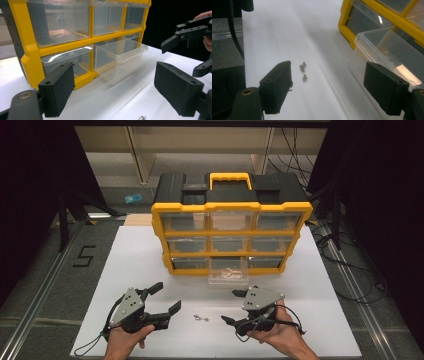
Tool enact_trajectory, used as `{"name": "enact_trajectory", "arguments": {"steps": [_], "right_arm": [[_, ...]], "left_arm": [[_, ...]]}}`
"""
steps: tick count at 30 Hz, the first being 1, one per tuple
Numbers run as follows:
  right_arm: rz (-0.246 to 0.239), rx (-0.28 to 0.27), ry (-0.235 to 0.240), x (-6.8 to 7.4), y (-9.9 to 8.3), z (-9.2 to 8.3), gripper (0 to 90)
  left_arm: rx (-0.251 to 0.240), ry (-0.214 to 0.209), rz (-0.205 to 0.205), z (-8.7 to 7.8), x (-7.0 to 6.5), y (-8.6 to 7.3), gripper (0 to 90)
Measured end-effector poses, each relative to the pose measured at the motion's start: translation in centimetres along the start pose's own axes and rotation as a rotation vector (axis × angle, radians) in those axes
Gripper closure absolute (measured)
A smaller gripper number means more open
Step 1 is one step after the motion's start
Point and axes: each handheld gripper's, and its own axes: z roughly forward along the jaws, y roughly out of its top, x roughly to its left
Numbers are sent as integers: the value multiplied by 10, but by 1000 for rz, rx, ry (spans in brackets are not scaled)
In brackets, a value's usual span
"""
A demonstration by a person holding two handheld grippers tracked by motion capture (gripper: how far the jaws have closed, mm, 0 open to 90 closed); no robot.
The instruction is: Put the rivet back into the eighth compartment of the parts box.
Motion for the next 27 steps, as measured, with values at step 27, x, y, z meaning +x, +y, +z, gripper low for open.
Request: {"name": "enact_trajectory", "arguments": {"steps": [27], "right_arm": [[-79,238,150,-5,23,54,334]], "left_arm": [[-2,2,-3,0,0,0,167]]}}
